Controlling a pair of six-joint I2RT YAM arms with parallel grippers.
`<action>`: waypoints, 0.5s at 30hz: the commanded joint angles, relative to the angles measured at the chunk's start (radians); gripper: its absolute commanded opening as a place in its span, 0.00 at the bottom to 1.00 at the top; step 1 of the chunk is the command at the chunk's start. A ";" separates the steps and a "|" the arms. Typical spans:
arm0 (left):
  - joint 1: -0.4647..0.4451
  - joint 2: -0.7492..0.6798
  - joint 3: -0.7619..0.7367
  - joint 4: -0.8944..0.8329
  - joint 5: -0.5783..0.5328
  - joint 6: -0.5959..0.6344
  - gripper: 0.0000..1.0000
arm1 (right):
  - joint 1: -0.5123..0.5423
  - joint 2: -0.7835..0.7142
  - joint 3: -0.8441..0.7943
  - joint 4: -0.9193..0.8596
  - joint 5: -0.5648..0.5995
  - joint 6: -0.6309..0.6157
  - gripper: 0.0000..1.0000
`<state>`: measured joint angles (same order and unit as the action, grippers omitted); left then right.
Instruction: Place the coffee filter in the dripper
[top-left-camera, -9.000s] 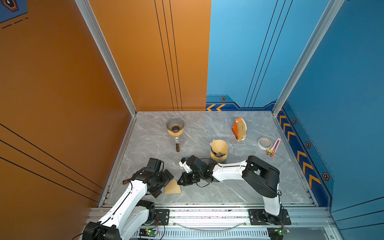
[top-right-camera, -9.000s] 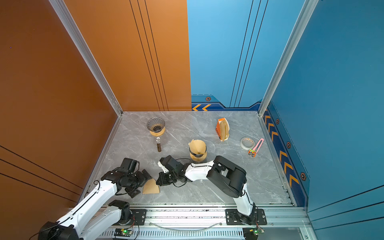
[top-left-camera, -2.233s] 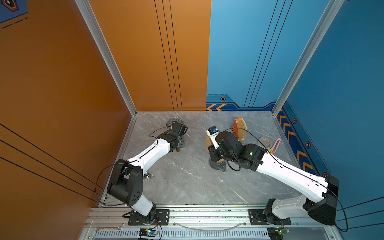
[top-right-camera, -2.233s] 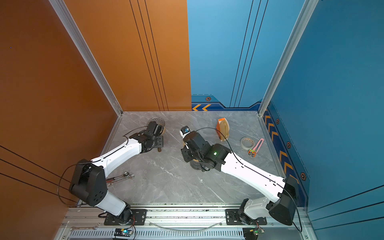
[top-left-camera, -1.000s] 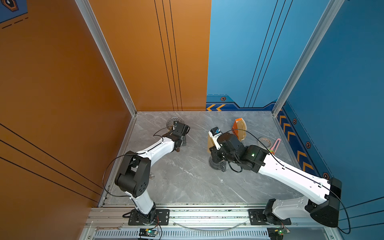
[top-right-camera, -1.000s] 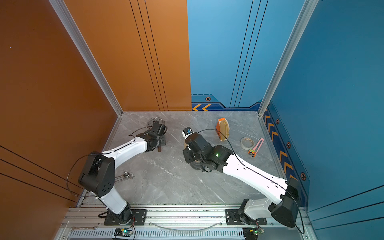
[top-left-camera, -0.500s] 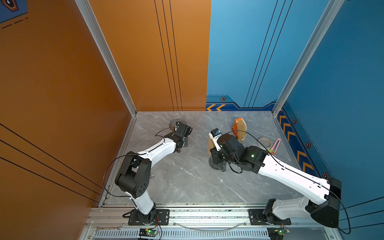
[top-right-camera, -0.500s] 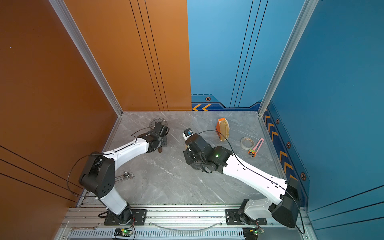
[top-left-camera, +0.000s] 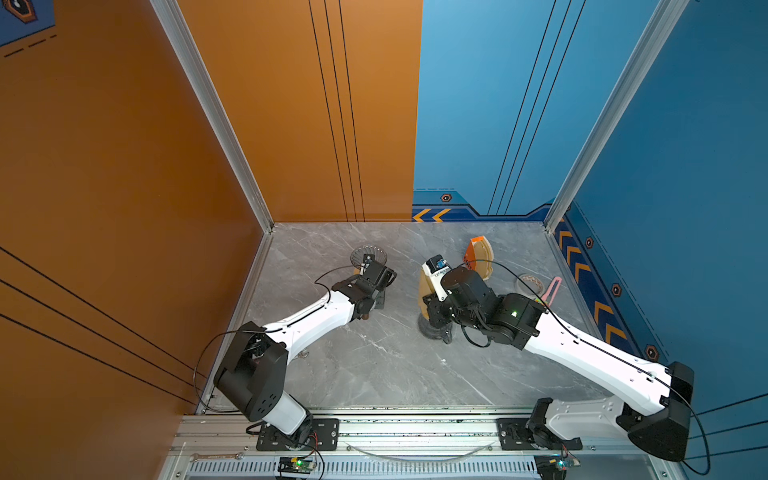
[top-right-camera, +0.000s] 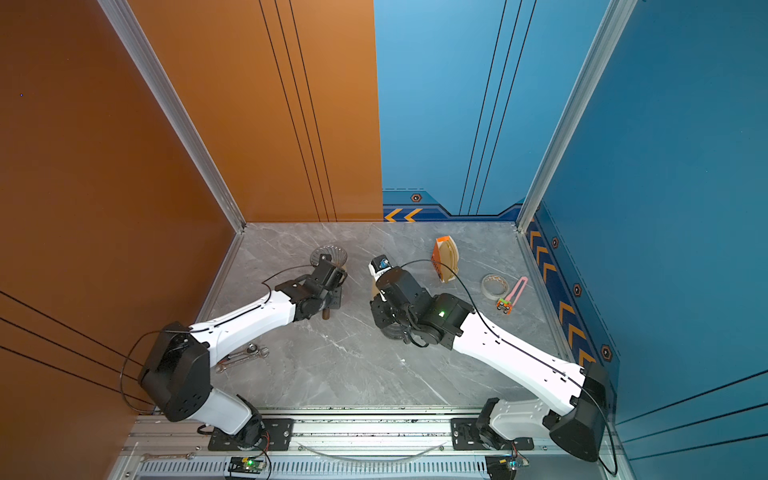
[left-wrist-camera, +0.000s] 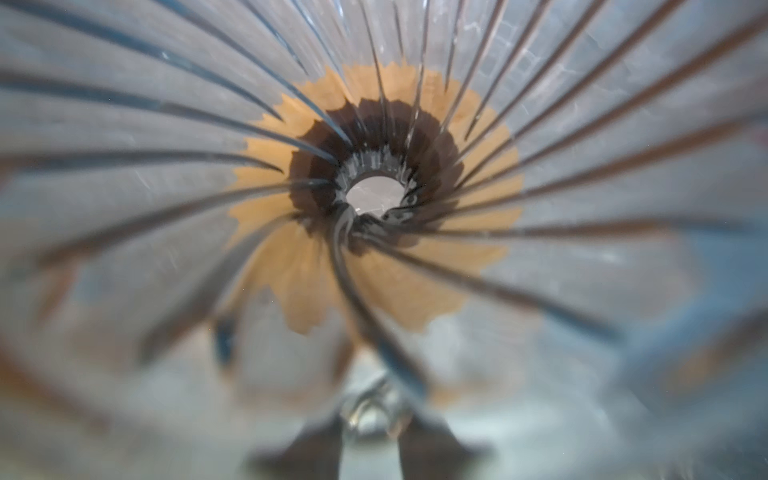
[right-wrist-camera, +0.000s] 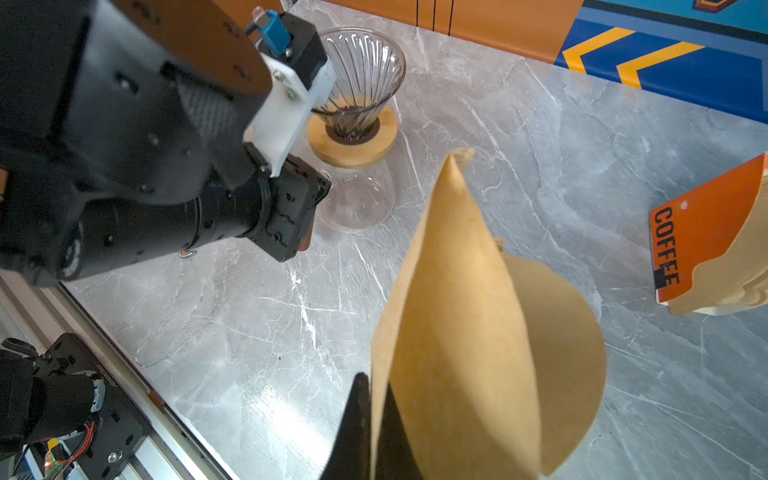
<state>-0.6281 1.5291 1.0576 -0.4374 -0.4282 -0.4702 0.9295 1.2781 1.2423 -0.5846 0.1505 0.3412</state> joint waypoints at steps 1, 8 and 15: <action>-0.041 -0.058 -0.057 -0.001 -0.059 -0.059 0.19 | -0.008 -0.026 -0.011 -0.021 -0.009 0.013 0.03; -0.128 -0.139 -0.148 -0.012 -0.093 -0.141 0.19 | -0.013 -0.037 -0.011 -0.025 -0.010 0.012 0.03; -0.197 -0.208 -0.210 -0.044 -0.119 -0.211 0.20 | -0.015 -0.037 -0.008 -0.030 -0.008 0.009 0.03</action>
<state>-0.8005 1.3598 0.8616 -0.4522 -0.4999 -0.6308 0.9215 1.2610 1.2423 -0.5850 0.1505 0.3412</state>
